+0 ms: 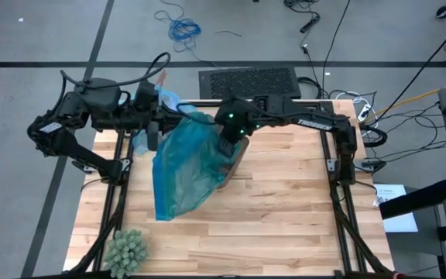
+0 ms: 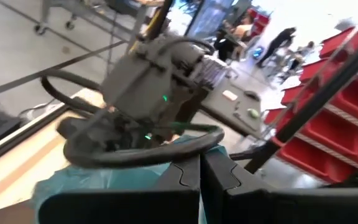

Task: Place trash/remove bag and relplace
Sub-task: Insert the blue trash bag into the black trash bin

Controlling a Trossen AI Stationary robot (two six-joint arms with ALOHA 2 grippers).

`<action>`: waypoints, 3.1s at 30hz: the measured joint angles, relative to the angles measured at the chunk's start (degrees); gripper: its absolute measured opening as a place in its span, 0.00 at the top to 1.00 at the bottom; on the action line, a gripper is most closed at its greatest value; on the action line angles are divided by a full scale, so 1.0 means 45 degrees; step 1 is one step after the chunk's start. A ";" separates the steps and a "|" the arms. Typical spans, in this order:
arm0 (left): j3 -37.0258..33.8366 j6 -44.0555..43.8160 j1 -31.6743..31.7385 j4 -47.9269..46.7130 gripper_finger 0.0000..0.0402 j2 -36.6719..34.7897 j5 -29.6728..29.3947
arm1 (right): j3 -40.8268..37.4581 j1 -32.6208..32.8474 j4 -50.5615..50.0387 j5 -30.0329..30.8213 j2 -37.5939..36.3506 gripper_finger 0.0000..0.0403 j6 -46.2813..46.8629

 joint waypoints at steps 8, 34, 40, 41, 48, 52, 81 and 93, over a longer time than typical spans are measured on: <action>0.0000 -0.0005 -0.0005 -0.0798 1.00 -0.0005 -0.0632 | -0.2468 -0.0482 0.1457 0.0732 0.0039 1.00 0.0510; 0.0000 -0.0224 0.0000 -0.2432 1.00 0.0043 -0.1325 | 0.0554 -0.0858 0.3674 -0.1604 -0.0170 1.00 -0.0750; -0.0006 -0.0250 0.0000 -0.3117 1.00 0.0551 -0.1851 | 0.0595 -0.0856 0.2052 -0.1225 0.0465 1.00 -0.0547; -0.0010 -0.0298 0.0000 -0.3206 1.00 0.0643 -0.1873 | 0.0595 -0.0854 0.1797 -0.1069 0.0559 1.00 -0.0484; -0.0010 -0.0309 0.0000 -0.3446 1.00 0.0719 -0.2649 | 0.0454 -0.0861 0.0512 -0.0748 0.0724 1.00 0.0308; -0.0010 -0.0315 0.0000 -0.3450 1.00 0.0719 -0.2803 | -0.0359 -0.0911 0.0472 -0.0588 0.0757 1.00 0.0790; -0.0335 -0.0325 0.0131 -0.2609 1.00 0.0477 -0.3549 | -0.1027 0.0178 0.3105 -0.2726 0.0338 1.00 0.0260; -0.0335 -0.0301 0.0136 -0.2720 1.00 0.0124 -0.3739 | -0.1042 -0.0543 0.1187 -0.2379 0.1465 1.00 0.1375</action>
